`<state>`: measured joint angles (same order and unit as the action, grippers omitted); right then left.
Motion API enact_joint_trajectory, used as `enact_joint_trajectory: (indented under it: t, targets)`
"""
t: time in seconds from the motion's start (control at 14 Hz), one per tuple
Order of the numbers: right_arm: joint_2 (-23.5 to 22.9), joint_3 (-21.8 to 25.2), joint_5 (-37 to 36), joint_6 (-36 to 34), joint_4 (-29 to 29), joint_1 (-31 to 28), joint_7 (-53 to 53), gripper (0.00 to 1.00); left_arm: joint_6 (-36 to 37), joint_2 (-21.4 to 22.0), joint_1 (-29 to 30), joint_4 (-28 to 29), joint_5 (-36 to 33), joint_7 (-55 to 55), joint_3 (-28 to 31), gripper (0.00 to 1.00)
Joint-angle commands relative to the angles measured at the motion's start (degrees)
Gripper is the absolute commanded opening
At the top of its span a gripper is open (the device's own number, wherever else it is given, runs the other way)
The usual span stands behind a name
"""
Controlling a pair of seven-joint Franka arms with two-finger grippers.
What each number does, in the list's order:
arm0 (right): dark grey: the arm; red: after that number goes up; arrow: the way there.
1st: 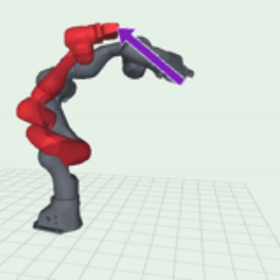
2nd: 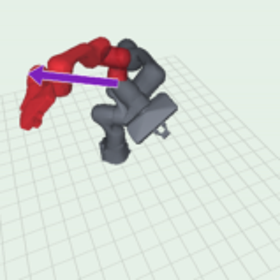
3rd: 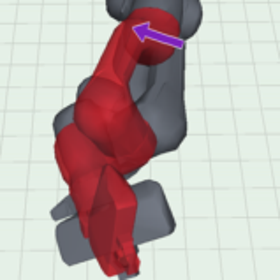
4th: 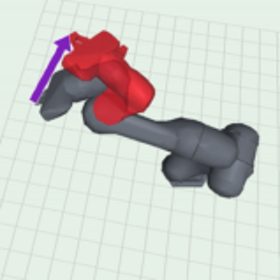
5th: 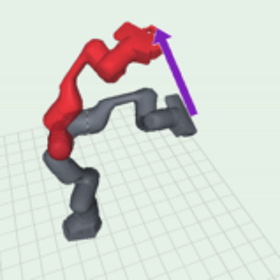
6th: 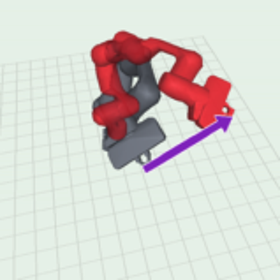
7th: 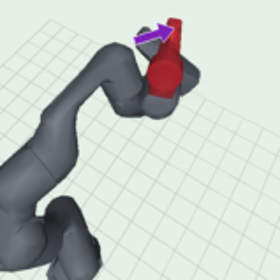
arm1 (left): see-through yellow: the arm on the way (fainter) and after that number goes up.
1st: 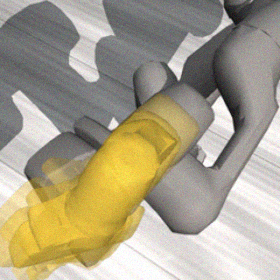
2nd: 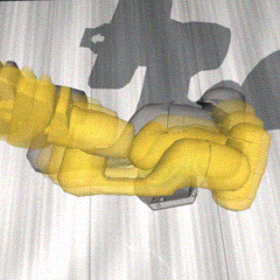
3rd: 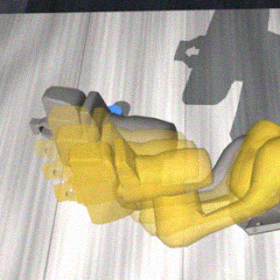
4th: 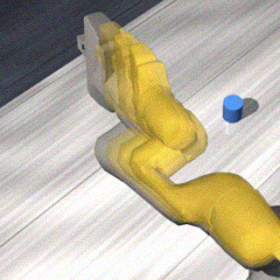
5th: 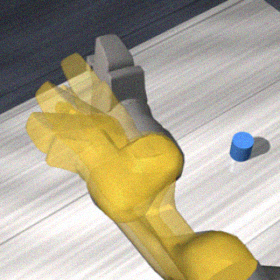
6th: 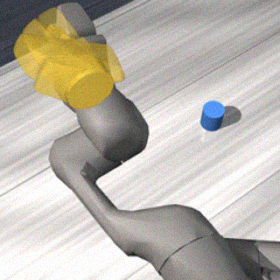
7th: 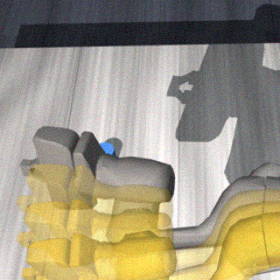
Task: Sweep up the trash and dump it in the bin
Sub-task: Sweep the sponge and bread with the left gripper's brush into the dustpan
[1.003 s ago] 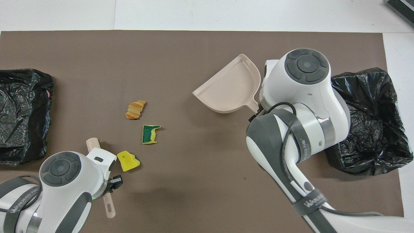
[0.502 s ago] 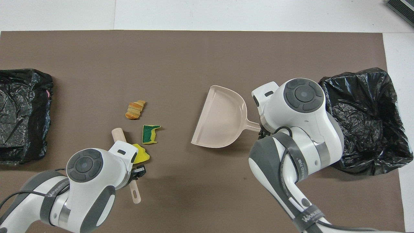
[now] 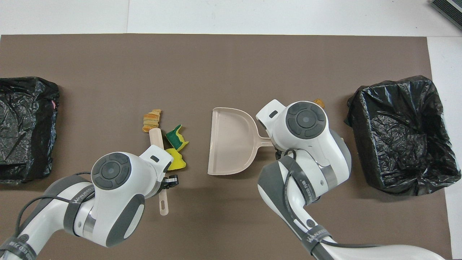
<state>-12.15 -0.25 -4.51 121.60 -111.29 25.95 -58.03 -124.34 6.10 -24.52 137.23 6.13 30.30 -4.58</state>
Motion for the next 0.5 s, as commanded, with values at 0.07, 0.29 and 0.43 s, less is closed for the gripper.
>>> enact_joint_trajectory:
  t: [0.07,0.29,0.43]
  targets:
    - [-2.4,-0.1,-1.5,1.8,1.2,2.1,-1.2,0.0,-1.4,-2.0,-2.4,-1.8,1.2,-4.1,0.5,0.0]
    - [-2.5,-0.1,-2.2,1.8,1.2,2.1,-1.1,0.0,-6.7,-2.5,-6.8,-2.1,7.4,-6.3,0.5,0.0]
    - [-2.5,-0.1,-2.2,1.8,1.2,2.2,-1.1,0.0,-6.6,-2.9,-11.1,-4.6,7.6,-6.4,0.5,0.0]
